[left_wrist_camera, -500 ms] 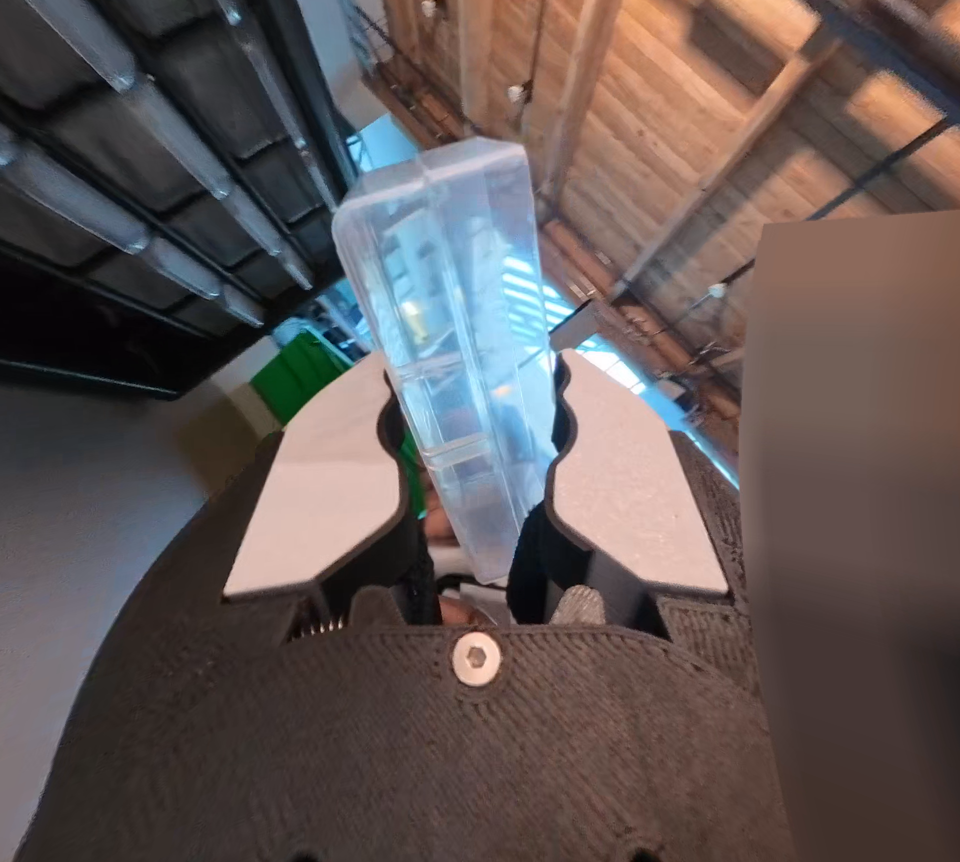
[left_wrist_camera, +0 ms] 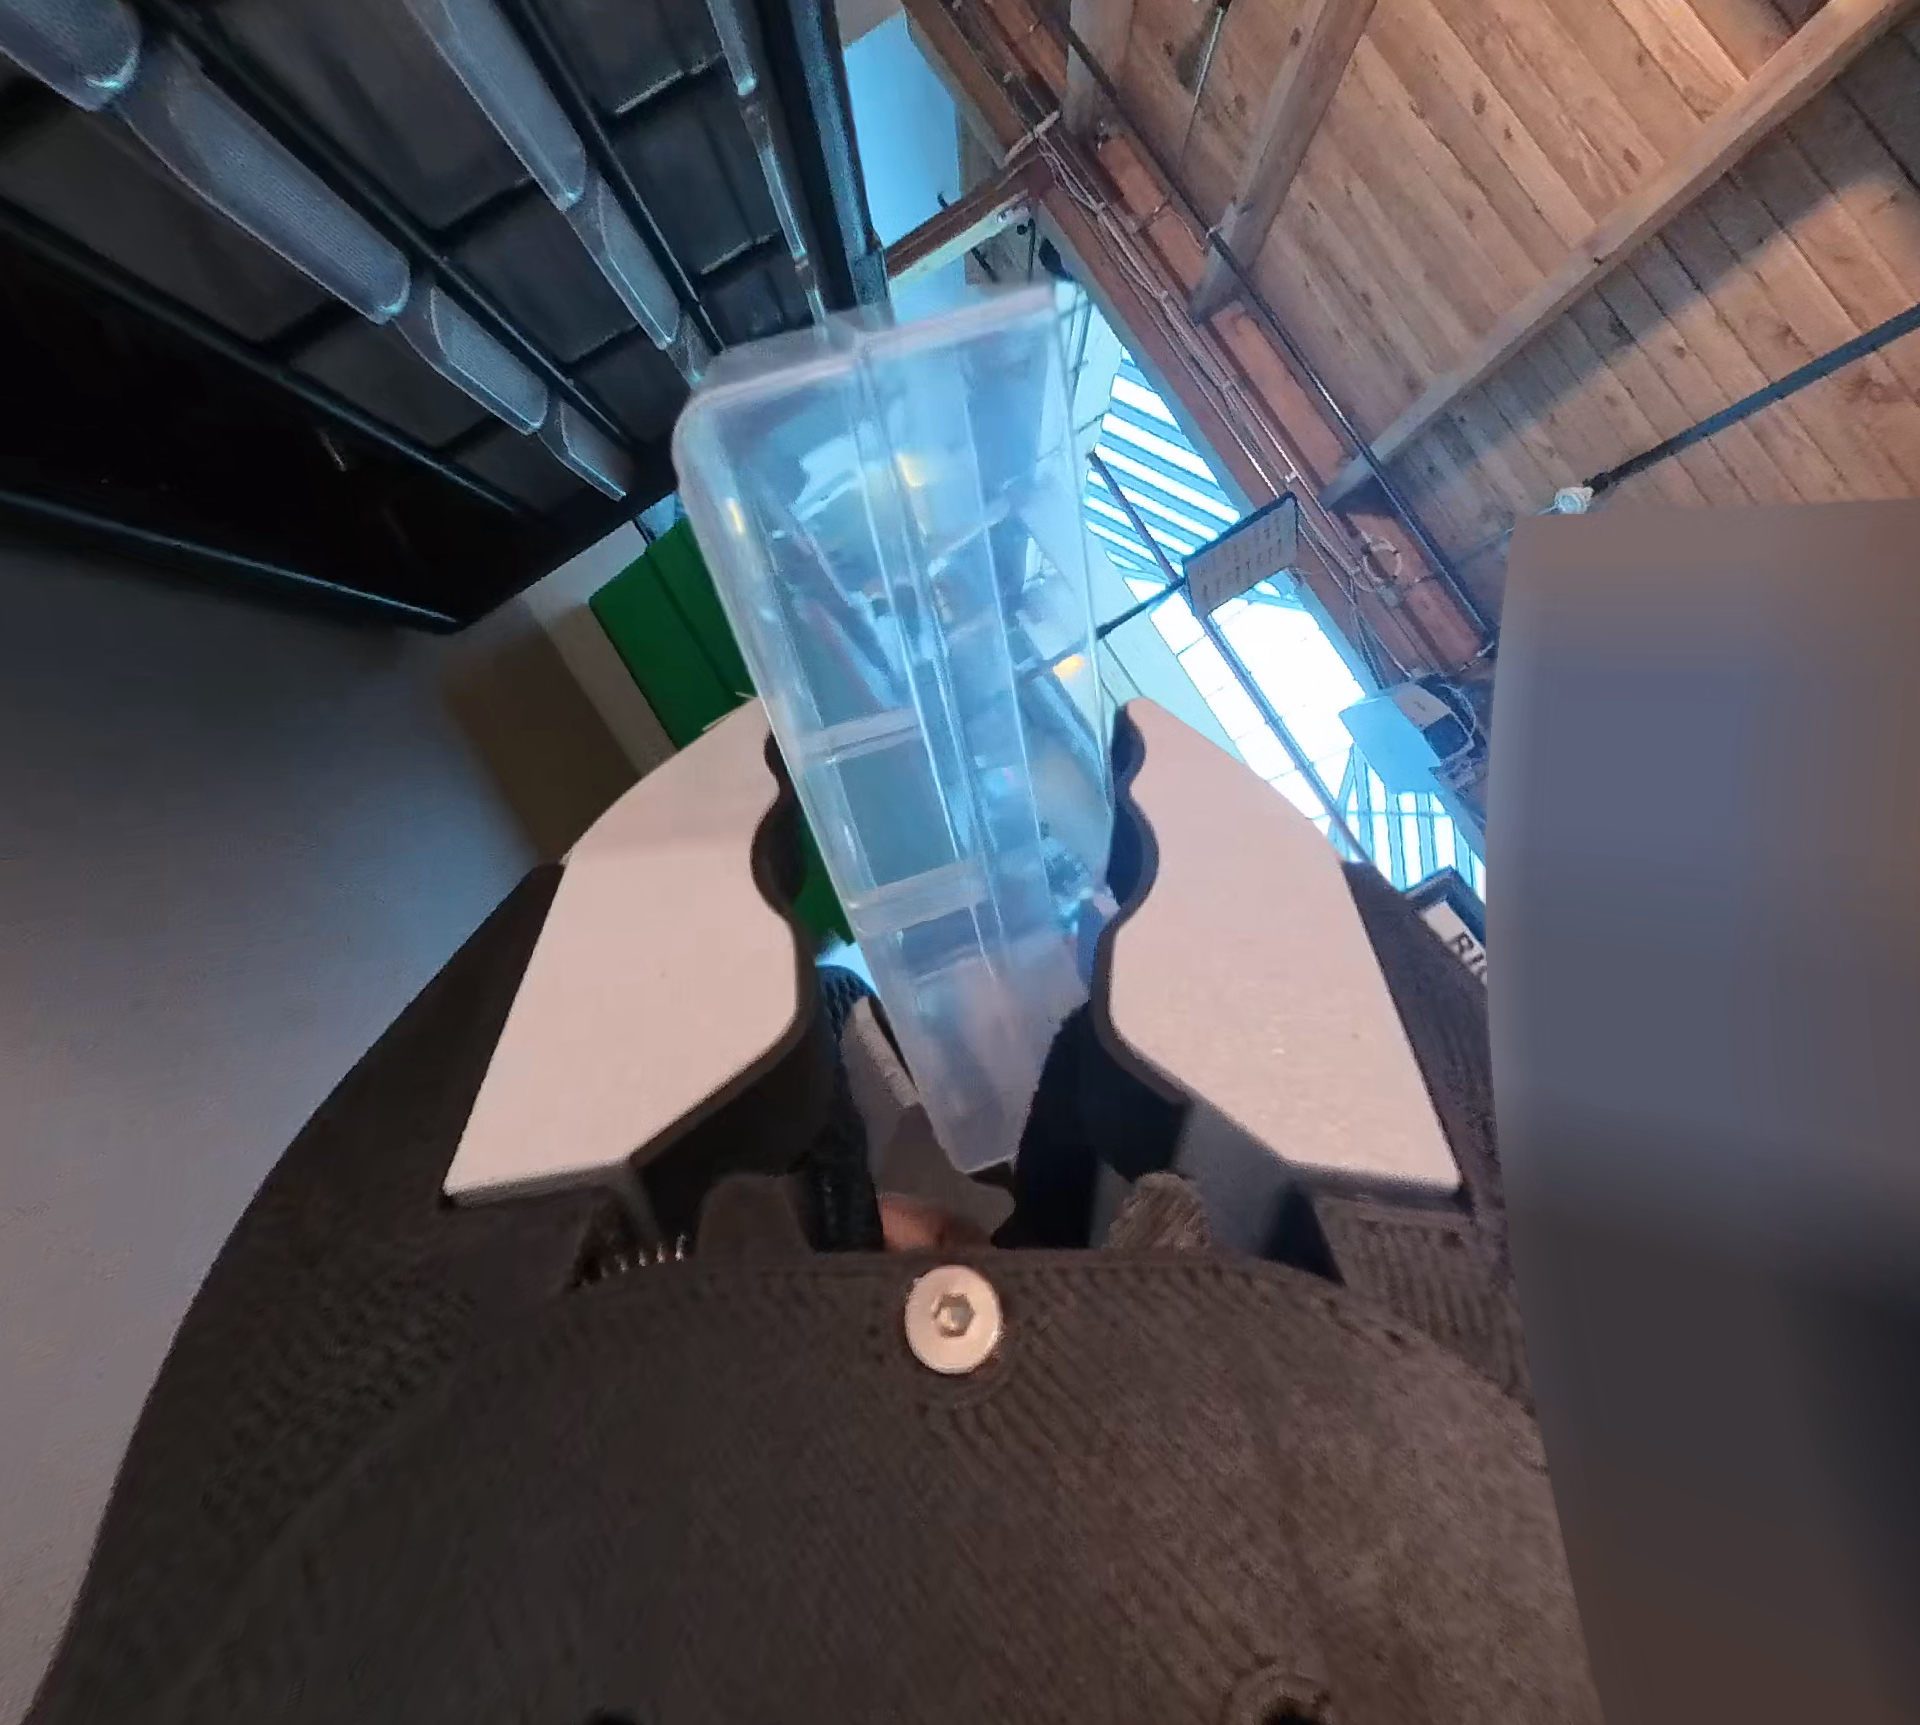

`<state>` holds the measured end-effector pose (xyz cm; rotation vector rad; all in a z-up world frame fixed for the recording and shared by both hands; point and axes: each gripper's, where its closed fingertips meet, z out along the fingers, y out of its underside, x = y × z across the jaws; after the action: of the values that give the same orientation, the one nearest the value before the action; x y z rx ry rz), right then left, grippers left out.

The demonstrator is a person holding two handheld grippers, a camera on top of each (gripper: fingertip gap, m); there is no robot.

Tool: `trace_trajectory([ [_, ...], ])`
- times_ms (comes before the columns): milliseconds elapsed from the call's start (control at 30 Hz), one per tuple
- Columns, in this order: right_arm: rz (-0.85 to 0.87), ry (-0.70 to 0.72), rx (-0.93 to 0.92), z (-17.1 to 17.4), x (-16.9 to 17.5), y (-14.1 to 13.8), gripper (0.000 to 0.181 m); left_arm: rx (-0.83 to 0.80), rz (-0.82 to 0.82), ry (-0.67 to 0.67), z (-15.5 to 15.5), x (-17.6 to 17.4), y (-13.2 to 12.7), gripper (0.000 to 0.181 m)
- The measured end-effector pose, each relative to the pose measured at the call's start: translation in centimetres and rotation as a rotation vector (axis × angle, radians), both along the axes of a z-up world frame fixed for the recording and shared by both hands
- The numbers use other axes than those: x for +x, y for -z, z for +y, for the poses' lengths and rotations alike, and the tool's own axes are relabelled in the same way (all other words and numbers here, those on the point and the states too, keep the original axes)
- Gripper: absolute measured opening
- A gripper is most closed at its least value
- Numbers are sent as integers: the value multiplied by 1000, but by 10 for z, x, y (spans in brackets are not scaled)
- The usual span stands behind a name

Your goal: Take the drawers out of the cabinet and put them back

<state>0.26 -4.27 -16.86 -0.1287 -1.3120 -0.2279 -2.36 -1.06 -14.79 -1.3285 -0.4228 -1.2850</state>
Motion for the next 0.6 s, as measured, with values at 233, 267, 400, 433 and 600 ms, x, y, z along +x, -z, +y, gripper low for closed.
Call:
trace_trajectory([
  [233, -38, 63, -238, 32, 19, -11, 45, -7, 456, -174, 1, -31, -7, 71],
  [267, -55, 106, -273, 43, 24, -11, 45, -23, 626, -218, 1, -42, -7, 70],
  [400, -137, 260, -291, 79, 41, 2, 45, -18, 1141, -429, 1, -84, -51, 65],
  [433, -175, 305, -294, 87, 44, 9, 45, 13, 1203, -448, 4, -85, -71, 65],
  [600, -298, 468, -292, 115, 51, 39, 45, 72, 1450, -327, 50, -61, -139, 34],
])
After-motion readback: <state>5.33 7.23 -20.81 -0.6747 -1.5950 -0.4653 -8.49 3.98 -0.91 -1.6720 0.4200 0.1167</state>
